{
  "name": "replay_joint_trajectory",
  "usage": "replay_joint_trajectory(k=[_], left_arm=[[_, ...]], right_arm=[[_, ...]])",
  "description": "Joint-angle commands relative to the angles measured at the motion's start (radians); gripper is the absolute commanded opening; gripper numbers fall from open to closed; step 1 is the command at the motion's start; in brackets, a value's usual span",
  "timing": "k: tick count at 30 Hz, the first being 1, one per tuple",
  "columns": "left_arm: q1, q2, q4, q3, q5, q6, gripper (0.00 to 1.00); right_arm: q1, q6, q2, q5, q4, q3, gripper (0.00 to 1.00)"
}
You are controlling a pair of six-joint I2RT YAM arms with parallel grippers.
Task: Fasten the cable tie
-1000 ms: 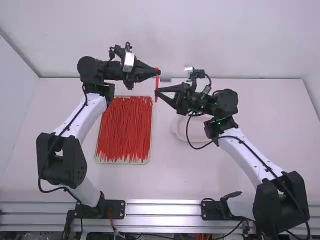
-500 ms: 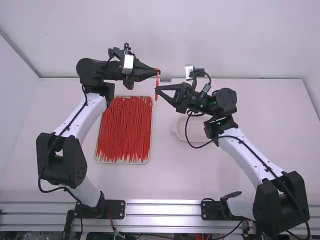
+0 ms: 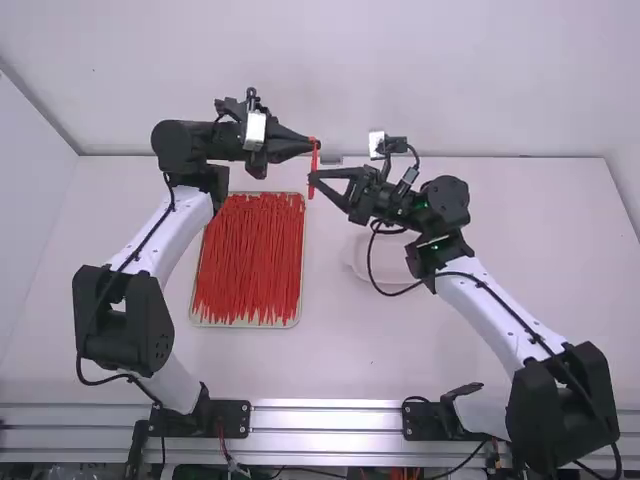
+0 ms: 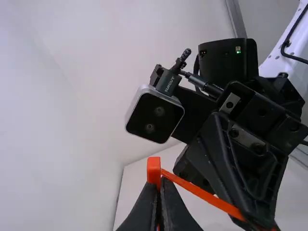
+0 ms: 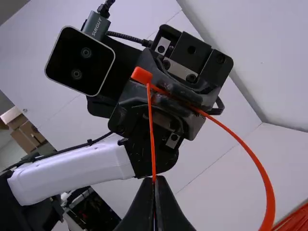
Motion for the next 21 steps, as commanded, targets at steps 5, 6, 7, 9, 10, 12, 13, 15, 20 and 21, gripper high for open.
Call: replay_joint_trajectory(k=[5,6,7,9,10,12,13,15,20,21], left_arm=[[-0.012,0.003,0.01,0.005,0.021,0.007,0.02],[-0.012,0.003,0.01,0.005,0.021,0.006,0.02],[-0.012,0.003,0.01,0.005,0.023,0.007,0.02],[-0.012,0.003,0.01,0.005,0.032,0.006,0.02],[-0.012,0.003,0.01,0.005,0.033,0.006,0.02],[-0.012,0.003,0.01,0.005,0.037,0.006,0.02],[-0.012,0.003,0.007,0.005,0.037,0.006,0.02],[-0.012,0.003,0.007,0.005,0.037,0.006,0.02],[-0.012,0.003,0.007,0.005,0.063,0.01,0.02],[-0.014,0.003,-0.001,0.005,0.063,0.011,0.02]], right_arm=[[0.006,0.006,0.0,0.011,0.006,0.03,0.0],[0.007,0.005,0.0,0.011,0.006,0.03,0.0],[0.01,0.005,0.0,0.011,0.006,0.03,0.0],[0.011,0.006,0.0,0.013,0.007,0.03,0.0],[0.011,0.005,0.0,0.014,0.008,0.03,0.0],[0.011,0.005,0.0,0.025,0.006,0.03,0.0],[0.011,0.005,0.0,0.031,0.006,0.03,0.0],[0.011,0.011,0.0,0.035,0.007,0.03,0.0],[0.011,0.044,0.0,0.037,0.038,0.03,0.0],[0.01,0.058,0.0,0.038,0.056,0.03,0.0]])
